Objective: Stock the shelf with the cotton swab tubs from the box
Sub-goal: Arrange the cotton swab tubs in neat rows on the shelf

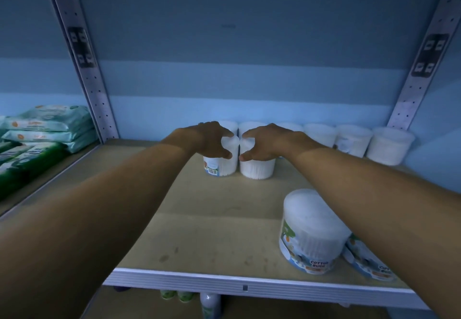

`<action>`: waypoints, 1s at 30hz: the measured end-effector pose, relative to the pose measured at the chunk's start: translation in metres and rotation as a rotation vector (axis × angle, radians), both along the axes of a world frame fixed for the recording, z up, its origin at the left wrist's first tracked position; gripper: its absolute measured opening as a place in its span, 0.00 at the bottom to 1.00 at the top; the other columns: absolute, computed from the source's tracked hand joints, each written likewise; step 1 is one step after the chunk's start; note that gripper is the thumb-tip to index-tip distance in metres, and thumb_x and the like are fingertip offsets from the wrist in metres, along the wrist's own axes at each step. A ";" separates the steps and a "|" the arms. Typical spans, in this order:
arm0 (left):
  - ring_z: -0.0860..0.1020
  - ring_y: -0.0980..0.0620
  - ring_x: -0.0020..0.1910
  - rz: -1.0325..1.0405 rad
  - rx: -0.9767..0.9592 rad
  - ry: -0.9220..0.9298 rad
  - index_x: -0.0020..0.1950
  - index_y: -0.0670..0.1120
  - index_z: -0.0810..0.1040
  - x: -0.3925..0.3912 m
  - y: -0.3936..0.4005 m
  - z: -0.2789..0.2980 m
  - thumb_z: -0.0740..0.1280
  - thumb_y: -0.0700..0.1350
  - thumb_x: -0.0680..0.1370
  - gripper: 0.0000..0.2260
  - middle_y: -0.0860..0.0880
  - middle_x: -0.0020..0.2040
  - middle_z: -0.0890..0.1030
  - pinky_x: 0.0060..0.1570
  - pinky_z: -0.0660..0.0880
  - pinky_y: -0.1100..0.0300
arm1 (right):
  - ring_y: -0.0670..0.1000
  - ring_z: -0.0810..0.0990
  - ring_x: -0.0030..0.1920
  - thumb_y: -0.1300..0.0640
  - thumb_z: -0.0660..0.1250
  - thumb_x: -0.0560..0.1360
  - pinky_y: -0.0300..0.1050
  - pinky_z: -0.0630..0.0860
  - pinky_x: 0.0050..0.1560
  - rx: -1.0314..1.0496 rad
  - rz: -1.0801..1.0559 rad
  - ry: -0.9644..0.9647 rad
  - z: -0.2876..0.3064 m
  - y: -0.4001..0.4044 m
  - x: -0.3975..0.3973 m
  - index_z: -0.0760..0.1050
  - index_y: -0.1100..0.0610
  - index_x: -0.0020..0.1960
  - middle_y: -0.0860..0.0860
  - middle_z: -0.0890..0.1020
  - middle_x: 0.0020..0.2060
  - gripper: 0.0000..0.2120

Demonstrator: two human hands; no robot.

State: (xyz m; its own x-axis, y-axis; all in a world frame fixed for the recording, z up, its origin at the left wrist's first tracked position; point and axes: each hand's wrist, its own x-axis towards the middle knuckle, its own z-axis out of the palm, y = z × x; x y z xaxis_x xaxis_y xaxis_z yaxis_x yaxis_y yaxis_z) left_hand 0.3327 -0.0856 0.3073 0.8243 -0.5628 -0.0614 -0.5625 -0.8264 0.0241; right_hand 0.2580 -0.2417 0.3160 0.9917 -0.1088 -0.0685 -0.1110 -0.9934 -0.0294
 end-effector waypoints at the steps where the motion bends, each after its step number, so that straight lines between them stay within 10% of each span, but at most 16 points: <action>1: 0.65 0.43 0.73 0.003 0.015 -0.016 0.79 0.58 0.60 0.001 -0.001 -0.004 0.66 0.60 0.78 0.31 0.48 0.76 0.65 0.68 0.66 0.50 | 0.54 0.66 0.74 0.38 0.66 0.77 0.49 0.68 0.68 -0.002 0.002 -0.016 -0.002 0.000 0.001 0.61 0.44 0.79 0.49 0.66 0.76 0.34; 30: 0.64 0.44 0.73 0.030 0.037 0.006 0.78 0.63 0.61 -0.075 0.052 -0.002 0.67 0.64 0.75 0.32 0.51 0.75 0.65 0.69 0.67 0.49 | 0.55 0.71 0.70 0.43 0.64 0.78 0.45 0.72 0.60 -0.036 0.011 0.038 0.006 0.053 -0.075 0.61 0.44 0.79 0.50 0.69 0.73 0.30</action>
